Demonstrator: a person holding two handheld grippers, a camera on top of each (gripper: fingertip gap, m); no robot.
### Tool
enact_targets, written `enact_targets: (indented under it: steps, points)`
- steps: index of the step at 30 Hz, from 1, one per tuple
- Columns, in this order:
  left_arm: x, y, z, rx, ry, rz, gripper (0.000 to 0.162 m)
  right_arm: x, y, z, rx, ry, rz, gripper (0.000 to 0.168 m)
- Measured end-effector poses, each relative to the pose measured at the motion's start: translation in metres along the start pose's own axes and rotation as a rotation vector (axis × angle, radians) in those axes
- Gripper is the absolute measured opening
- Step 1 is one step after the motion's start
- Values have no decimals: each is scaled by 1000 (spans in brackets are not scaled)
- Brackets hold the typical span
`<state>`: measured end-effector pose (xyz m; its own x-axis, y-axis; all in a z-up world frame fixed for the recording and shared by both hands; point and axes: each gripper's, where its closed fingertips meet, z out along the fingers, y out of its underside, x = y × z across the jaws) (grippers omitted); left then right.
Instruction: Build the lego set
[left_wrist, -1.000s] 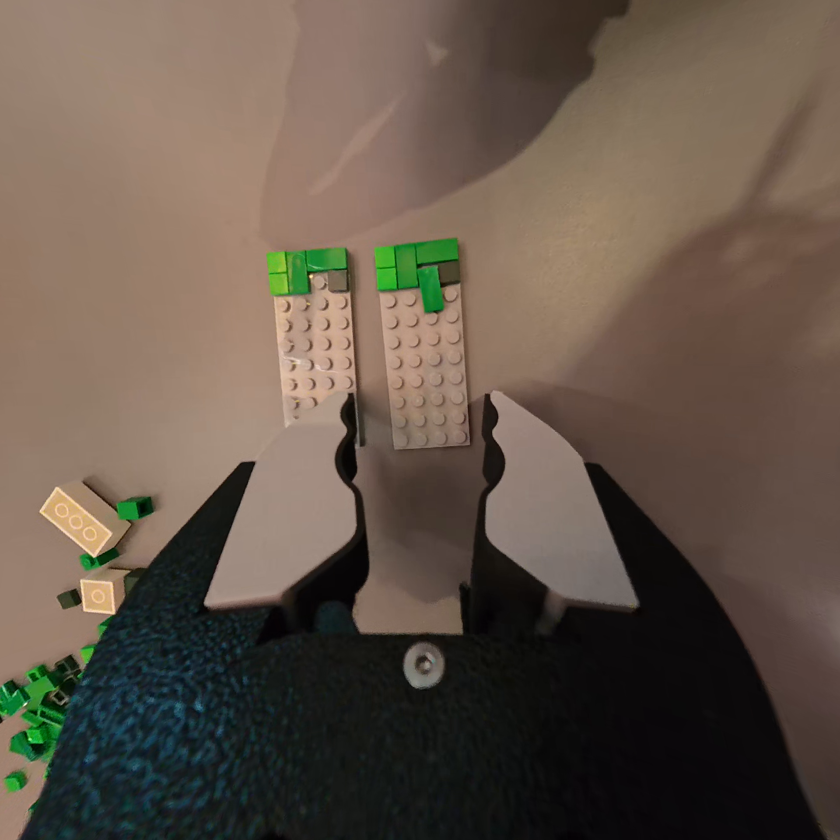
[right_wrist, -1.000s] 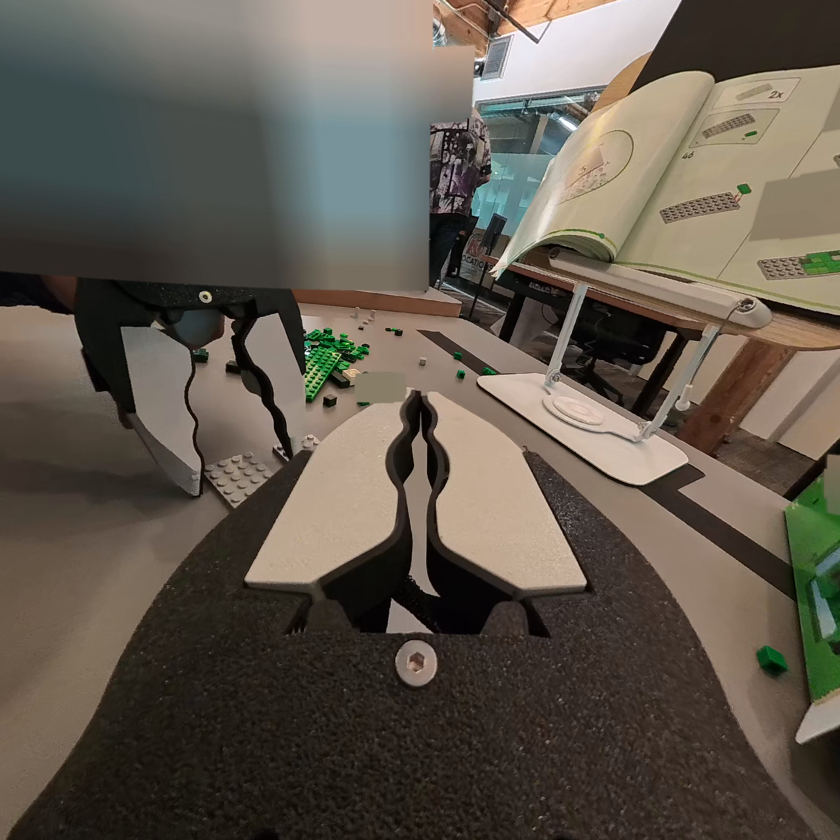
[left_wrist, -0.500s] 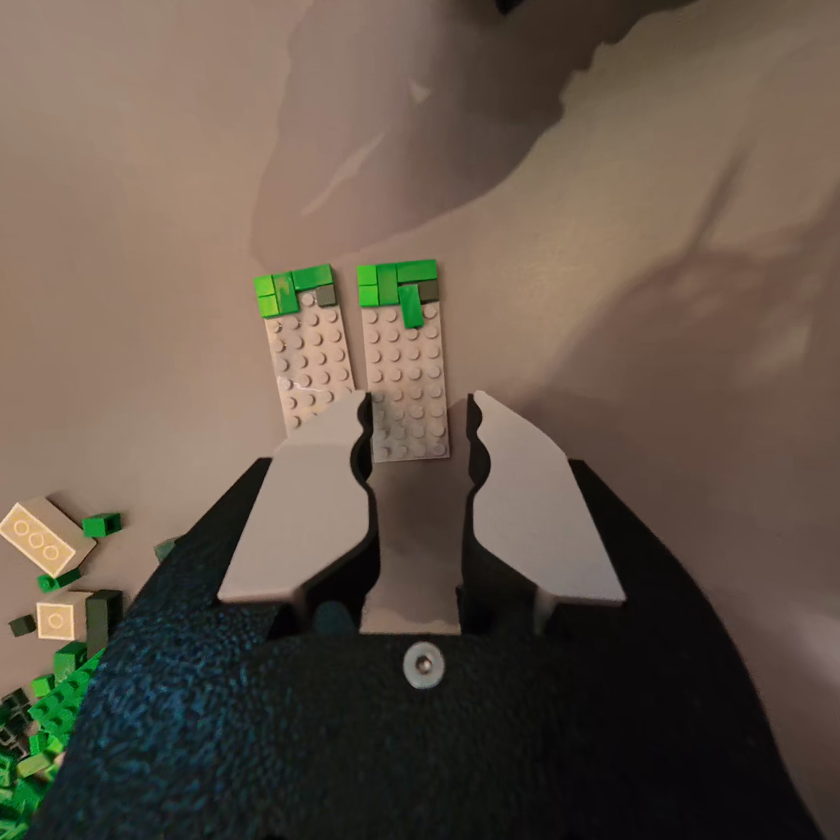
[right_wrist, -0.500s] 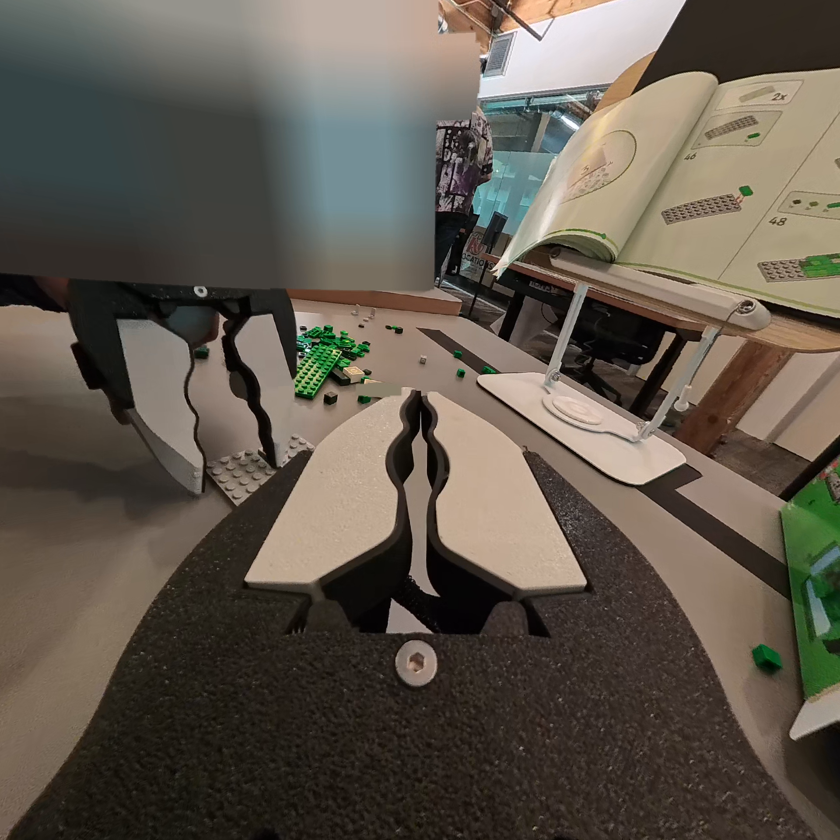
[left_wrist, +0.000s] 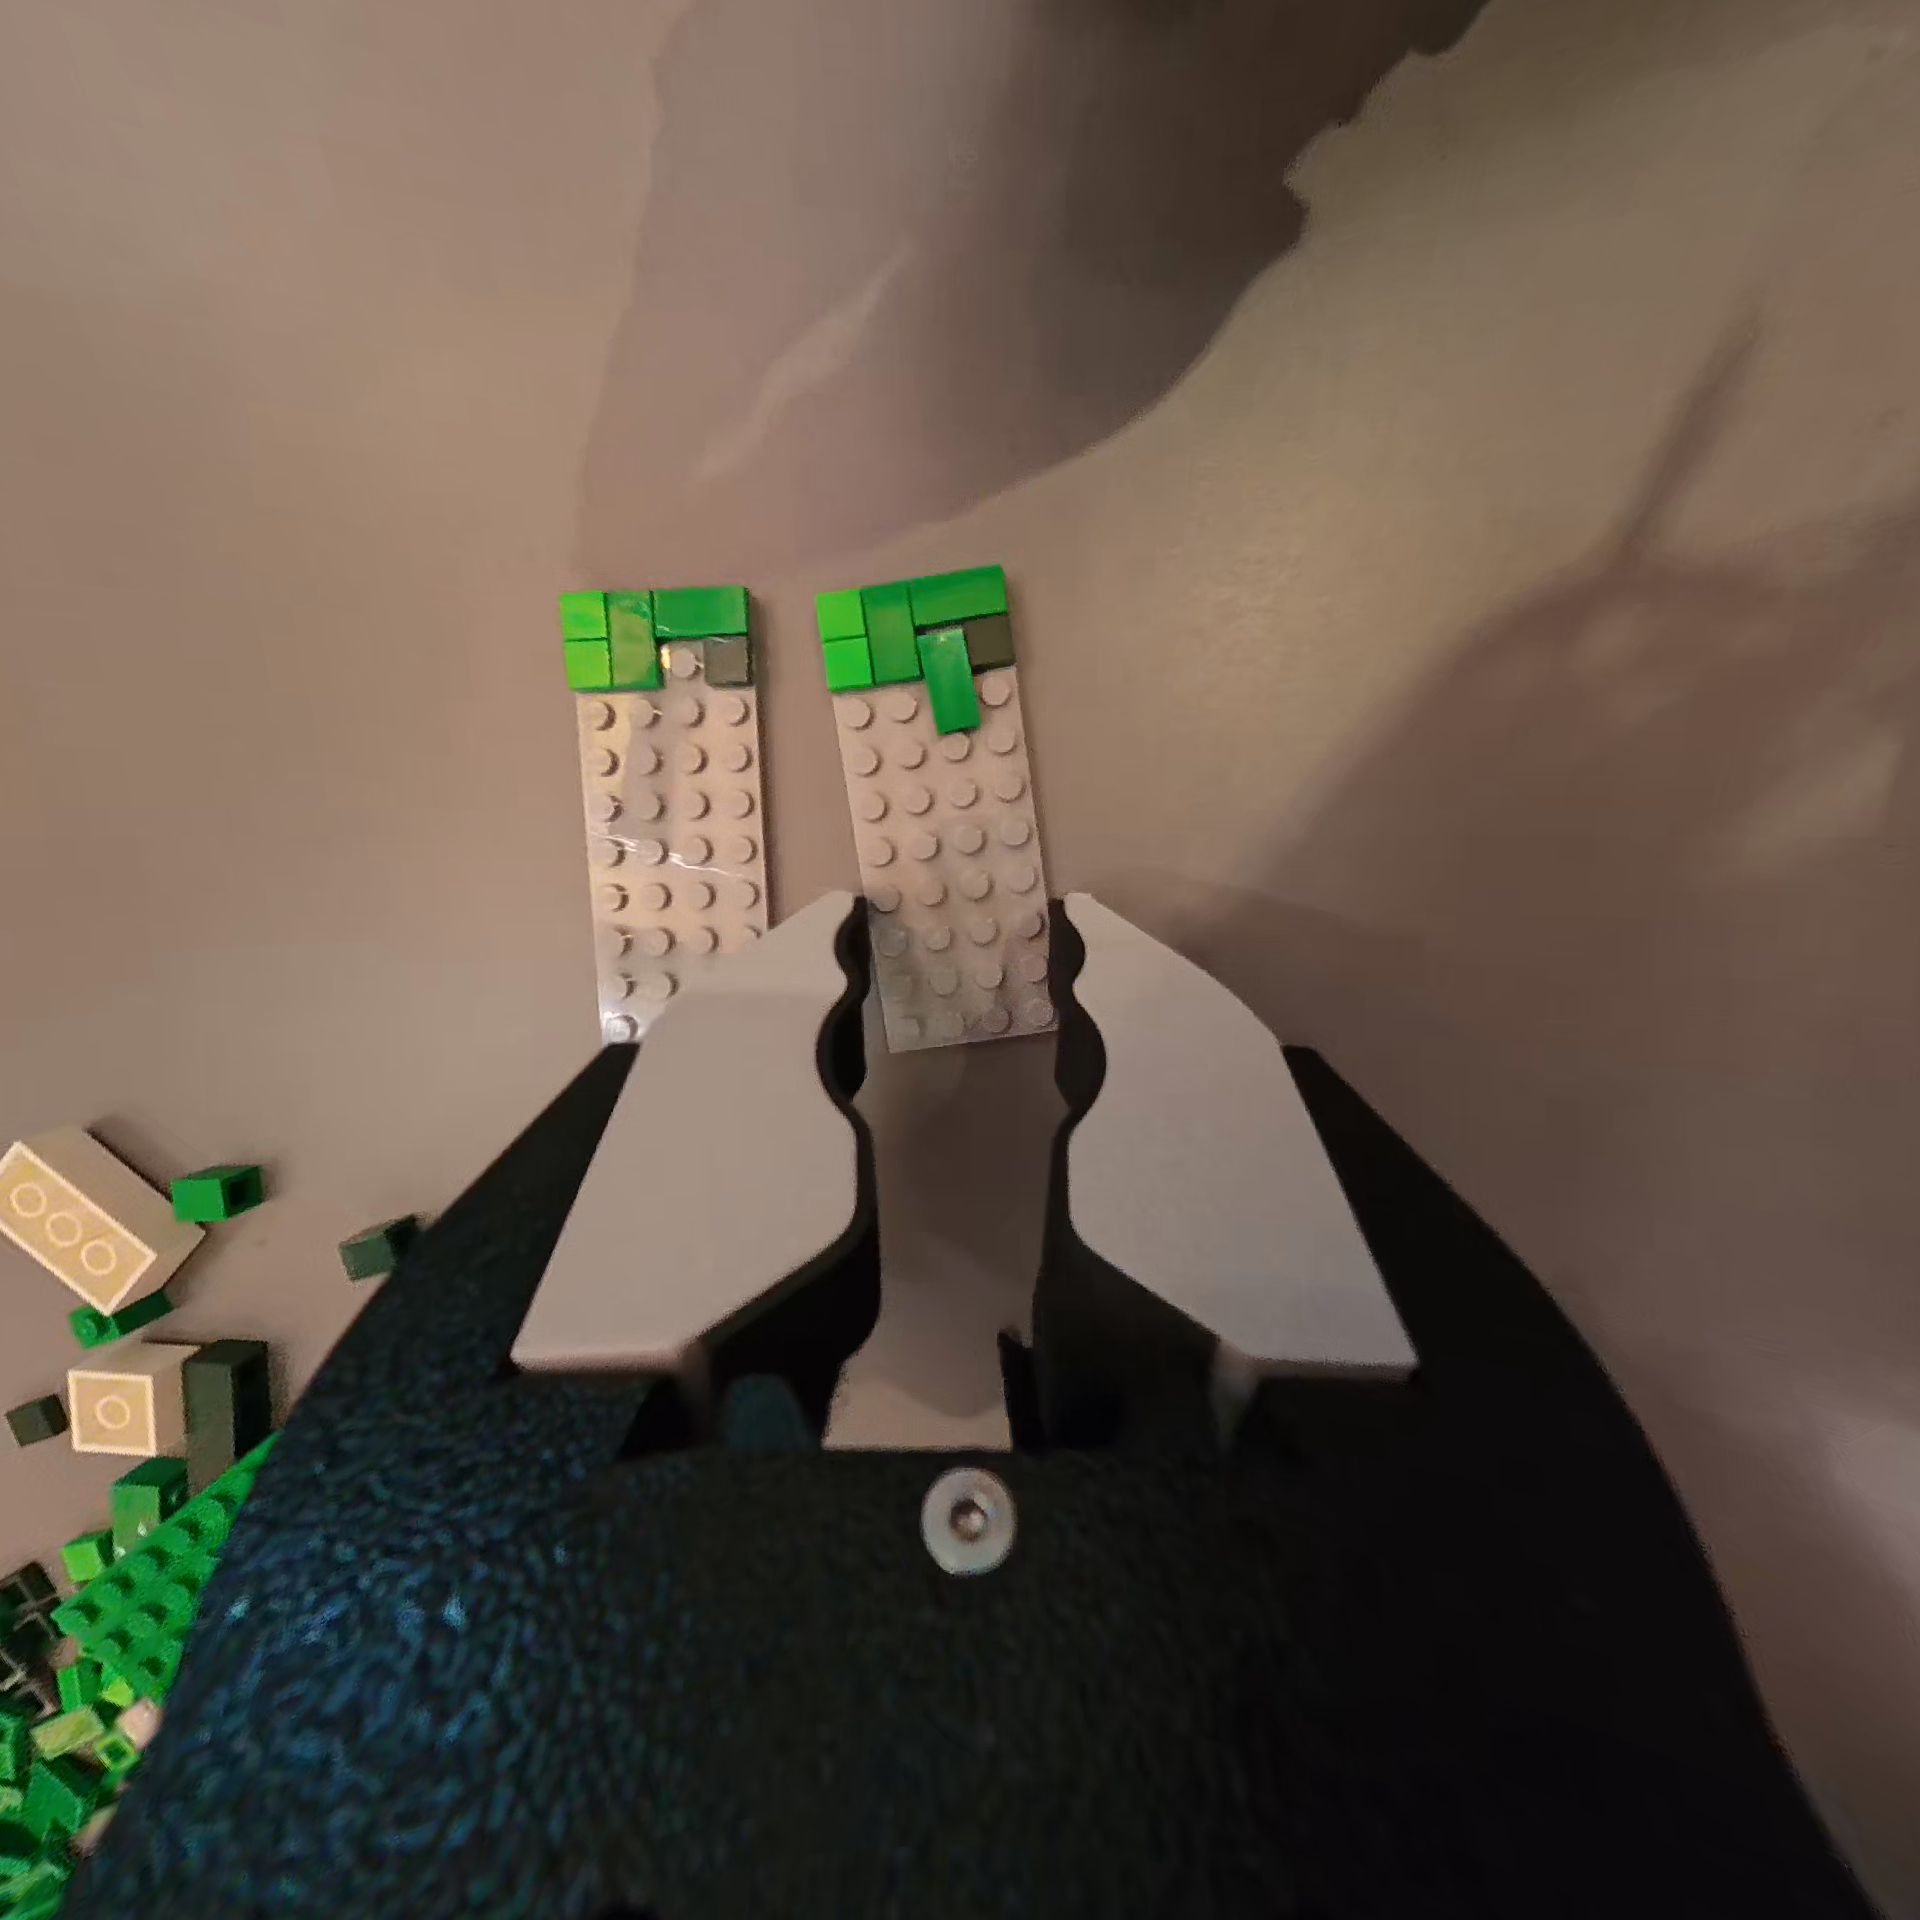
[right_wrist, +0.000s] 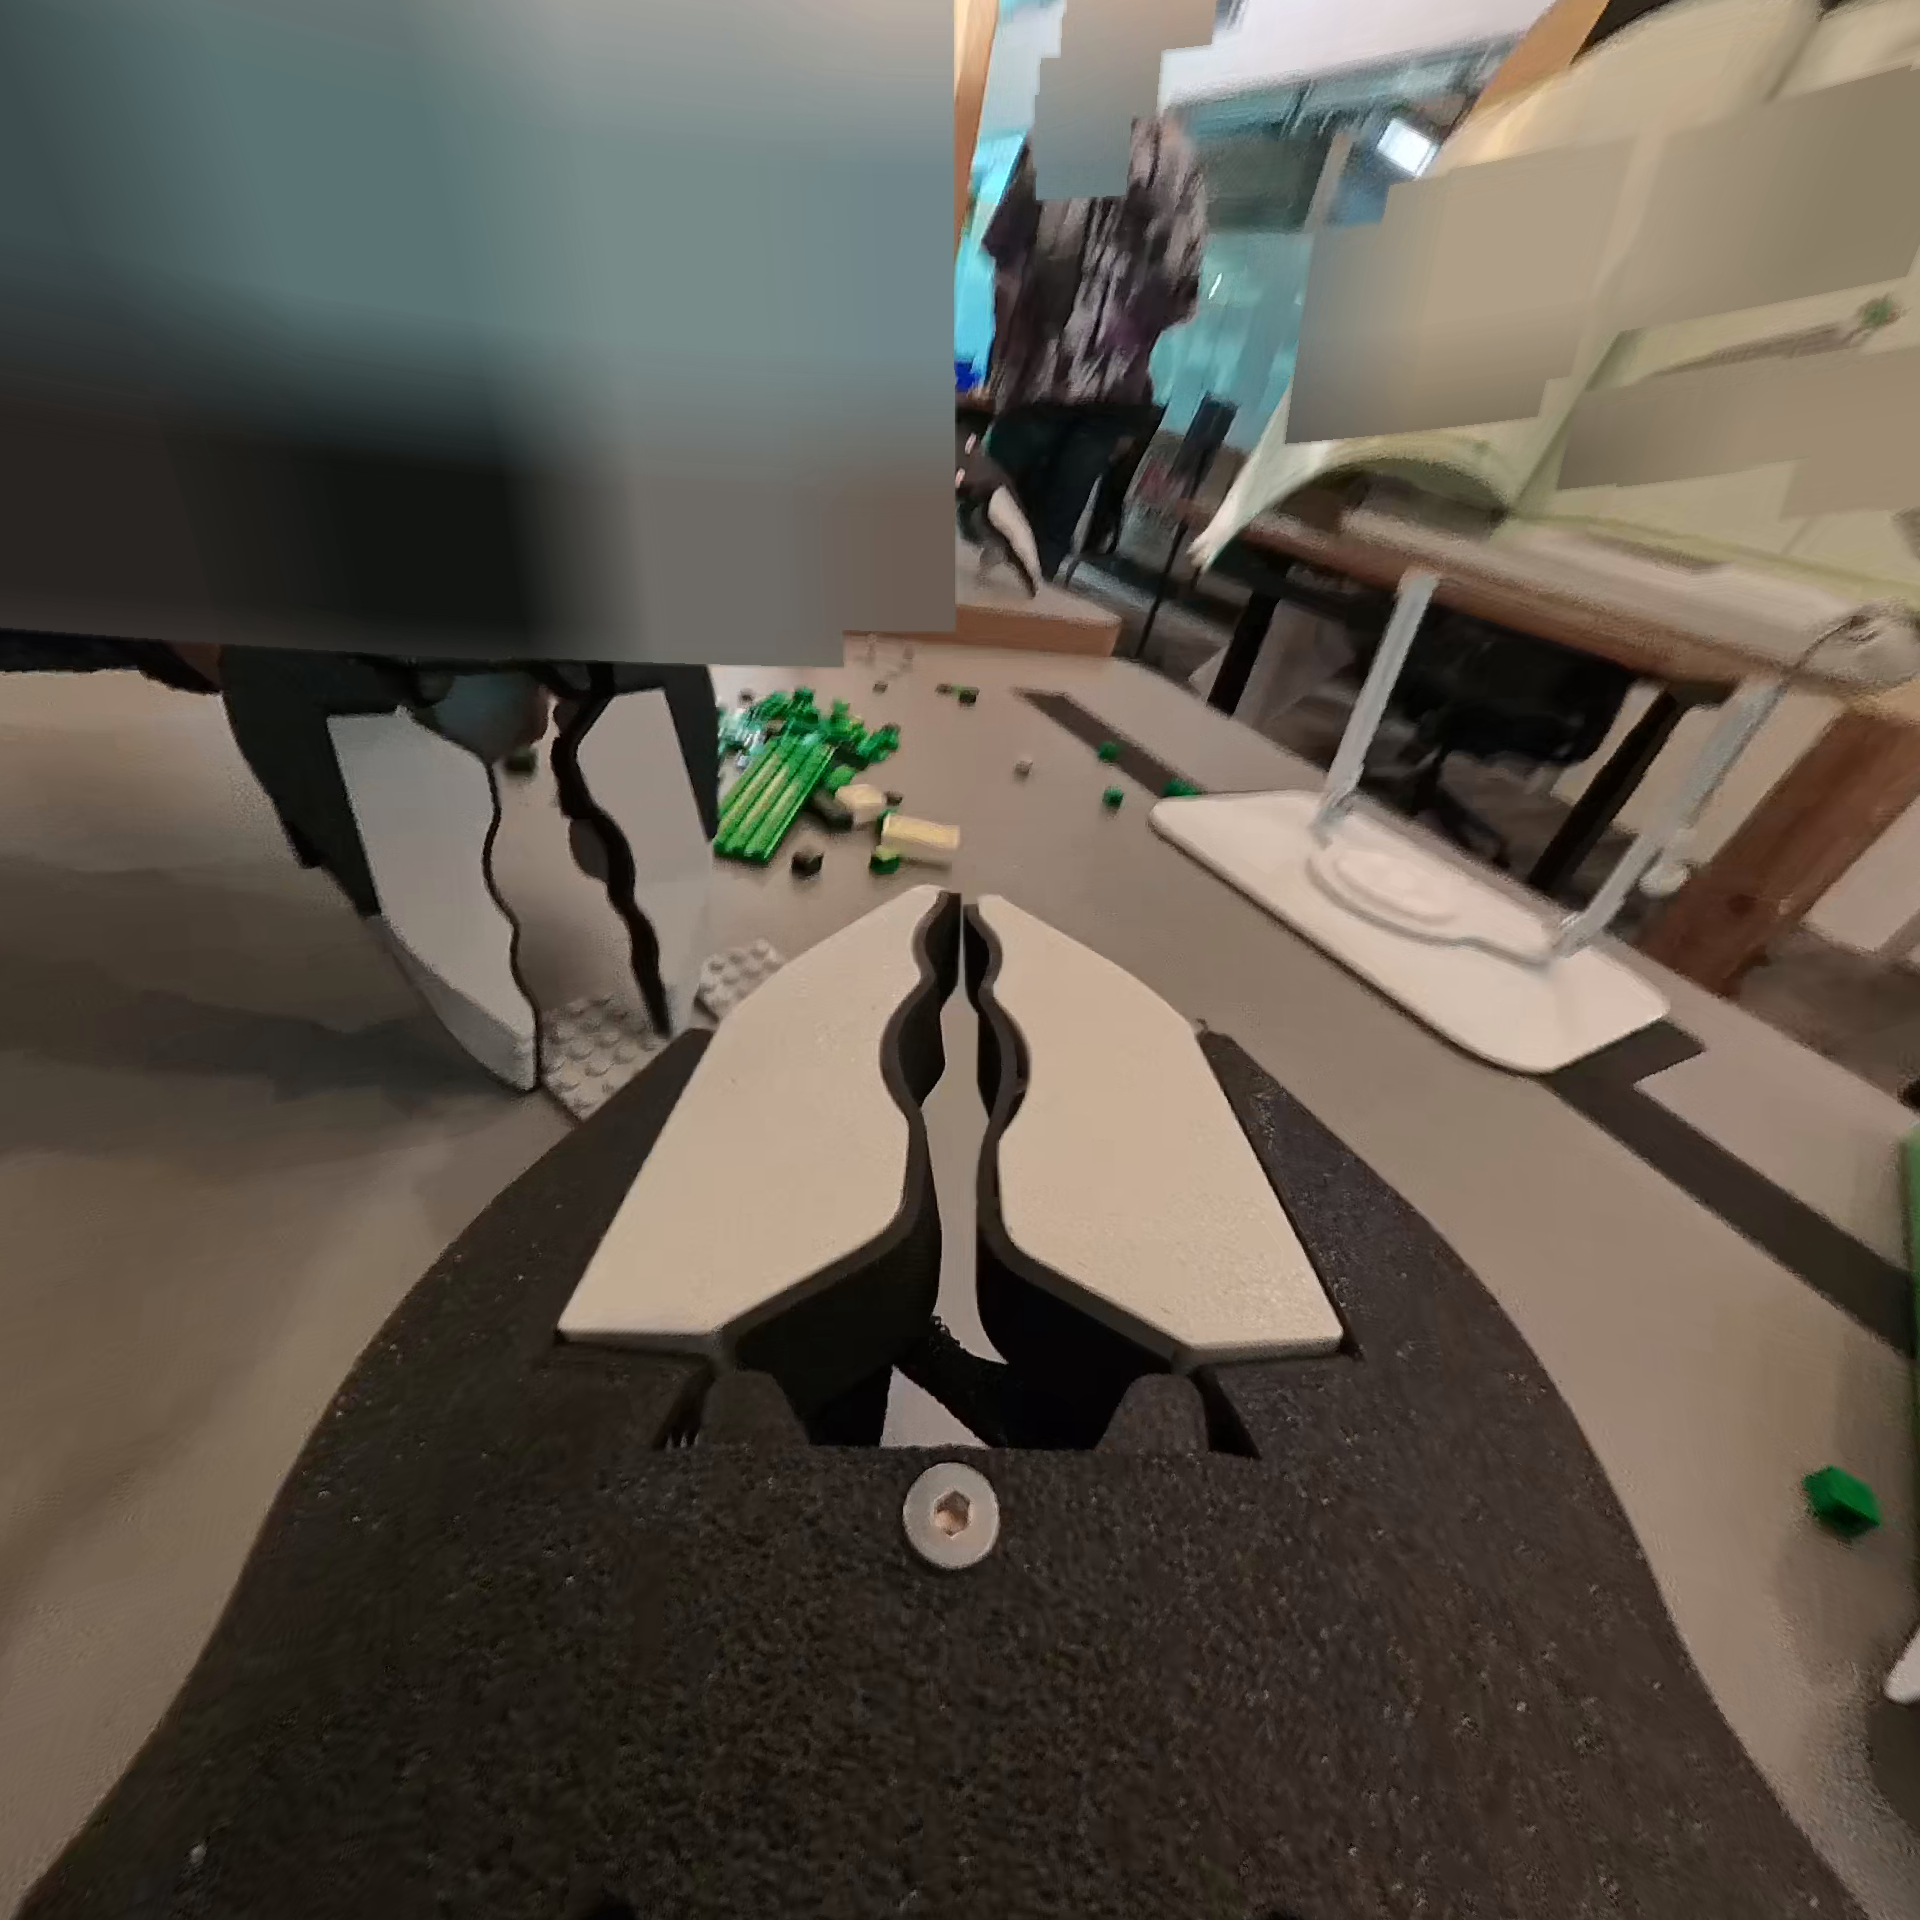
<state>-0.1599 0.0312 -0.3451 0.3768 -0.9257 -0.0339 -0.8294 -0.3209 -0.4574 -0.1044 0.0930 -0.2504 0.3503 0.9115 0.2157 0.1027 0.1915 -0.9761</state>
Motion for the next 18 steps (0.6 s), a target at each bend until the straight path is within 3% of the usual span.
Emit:
enact_targets:
  steps: [5, 11, 18]
  points:
    - [1, -1, 0, 55, -34, -75, 32, -20, 18, -3, -186, -116, 77, 9]
    - [3, -11, 4, 159, -105, -198, 31, -33, 42, -2, -400, -8, 237, 41]
    - [8, -25, 6, 258, -136, -248, 31, -47, 59, 0, -553, 80, 206, 42]
